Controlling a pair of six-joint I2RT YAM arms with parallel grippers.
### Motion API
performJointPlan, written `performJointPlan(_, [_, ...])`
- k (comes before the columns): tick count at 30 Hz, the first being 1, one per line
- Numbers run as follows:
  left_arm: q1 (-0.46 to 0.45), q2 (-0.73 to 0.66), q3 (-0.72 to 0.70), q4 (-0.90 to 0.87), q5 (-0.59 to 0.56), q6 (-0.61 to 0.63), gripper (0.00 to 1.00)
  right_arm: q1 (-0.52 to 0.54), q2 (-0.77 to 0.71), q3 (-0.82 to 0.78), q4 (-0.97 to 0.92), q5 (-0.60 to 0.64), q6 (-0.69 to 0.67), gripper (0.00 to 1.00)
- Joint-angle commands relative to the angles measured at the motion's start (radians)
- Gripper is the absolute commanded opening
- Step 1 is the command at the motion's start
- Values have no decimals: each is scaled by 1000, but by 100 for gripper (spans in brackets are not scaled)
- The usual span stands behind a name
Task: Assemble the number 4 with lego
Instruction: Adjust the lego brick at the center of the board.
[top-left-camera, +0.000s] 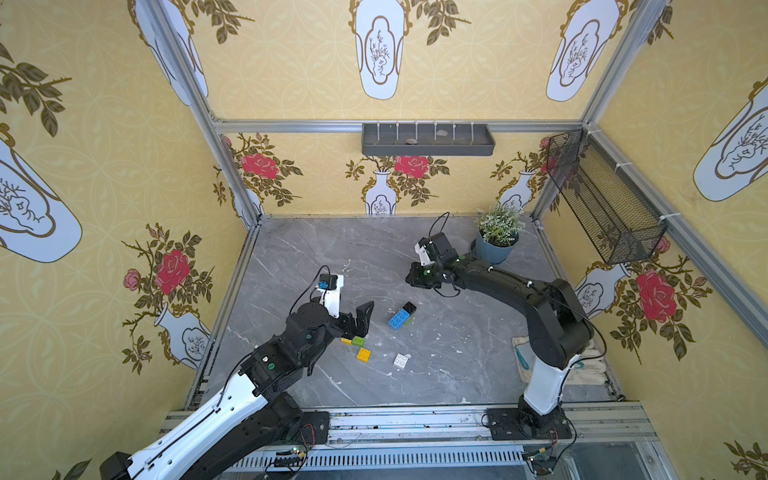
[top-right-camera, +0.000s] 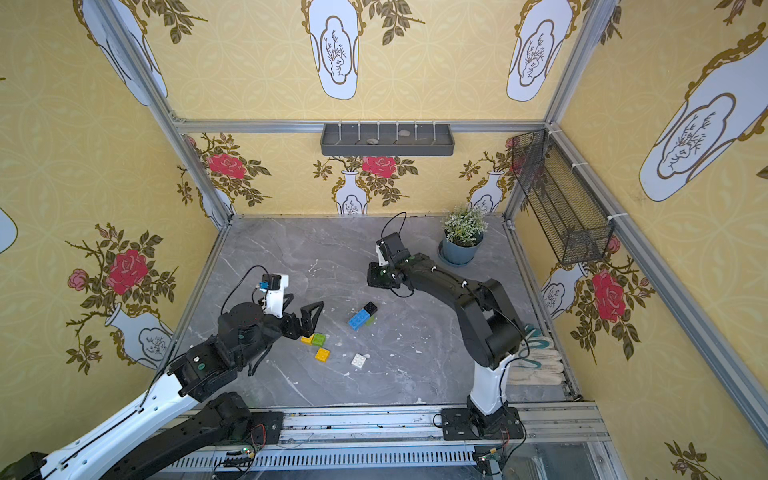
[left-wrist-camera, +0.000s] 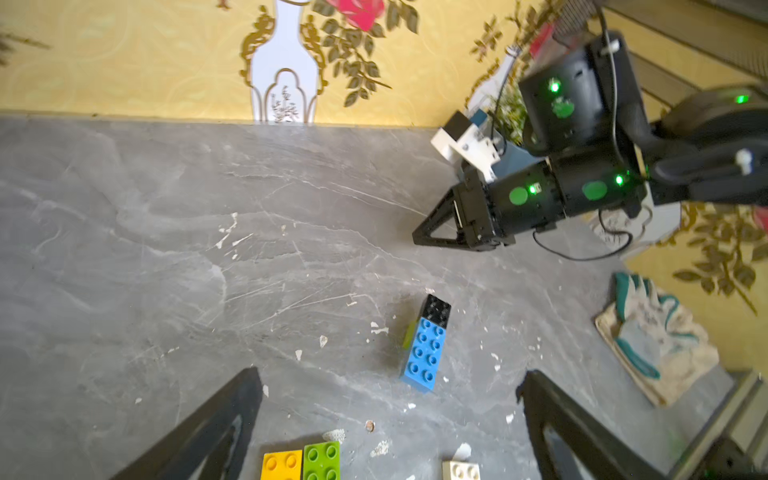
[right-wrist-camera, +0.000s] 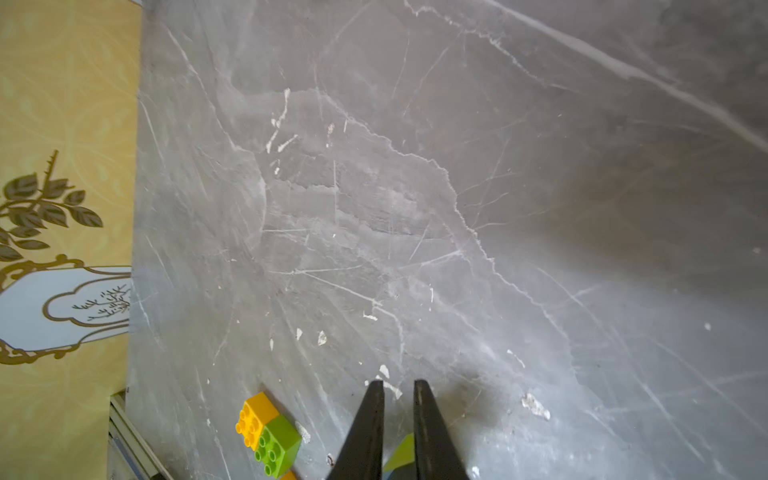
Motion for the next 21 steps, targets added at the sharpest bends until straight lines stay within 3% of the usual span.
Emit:
performJointPlan(1, [81, -10, -65, 40, 66, -218, 100, -19, 71, 78, -91, -104, -61, 16])
performJointPlan(6, [182, 42, -88, 36, 192, -272, 100, -50, 152, 107, -84, -223, -52, 17])
performJointPlan(13, [188, 145, -80, 37, 216, -232, 98, -52, 172, 41, -36, -297, -20, 17])
performJointPlan(21, [188, 261, -45, 28, 262, -232, 92, -37, 121, -83, 24, -288, 16, 16])
